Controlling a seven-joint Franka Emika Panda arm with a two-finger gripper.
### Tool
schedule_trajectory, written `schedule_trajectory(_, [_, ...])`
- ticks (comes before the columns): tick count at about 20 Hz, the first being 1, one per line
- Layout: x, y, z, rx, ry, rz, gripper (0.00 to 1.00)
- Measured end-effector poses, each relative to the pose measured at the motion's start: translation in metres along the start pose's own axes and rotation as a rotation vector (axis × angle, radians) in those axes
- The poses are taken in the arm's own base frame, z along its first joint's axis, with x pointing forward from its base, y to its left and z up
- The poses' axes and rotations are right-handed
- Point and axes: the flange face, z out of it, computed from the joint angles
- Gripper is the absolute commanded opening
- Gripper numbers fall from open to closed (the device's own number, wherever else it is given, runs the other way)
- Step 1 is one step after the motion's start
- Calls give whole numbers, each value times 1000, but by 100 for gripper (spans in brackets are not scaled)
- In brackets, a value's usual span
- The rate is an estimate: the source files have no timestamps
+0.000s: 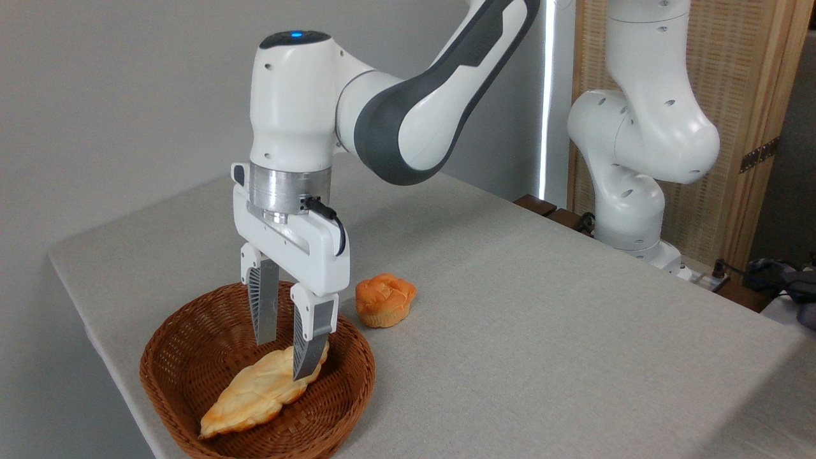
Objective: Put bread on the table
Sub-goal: 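Lower the open gripper down onto the long bread loaf in the basket, then close the gripper on the middle of the long bread loaf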
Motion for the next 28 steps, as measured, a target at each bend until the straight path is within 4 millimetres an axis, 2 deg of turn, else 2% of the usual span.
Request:
schedule_trajectory(6, [1,3,15,-11,-12,6,97])
schedule_trajectory(8, [3,4,19,-6,0,10,87])
schedule_trajectory(9, [4,5,21,-4,3,11,74])
schedule_trajectory(10, [5,5,23,-2,7,13,69])
schedule_trajectory(11, [5,5,25,-1,9,17,58])
schedule_trajectory(13, [5,5,27,1,10,43,46])
schedule_trajectory(15, [5,5,28,0,9,81,41])
schedule_trajectory(17, [5,6,28,-1,8,104,37])
schedule_trajectory(28, [4,5,27,1,9,111,37])
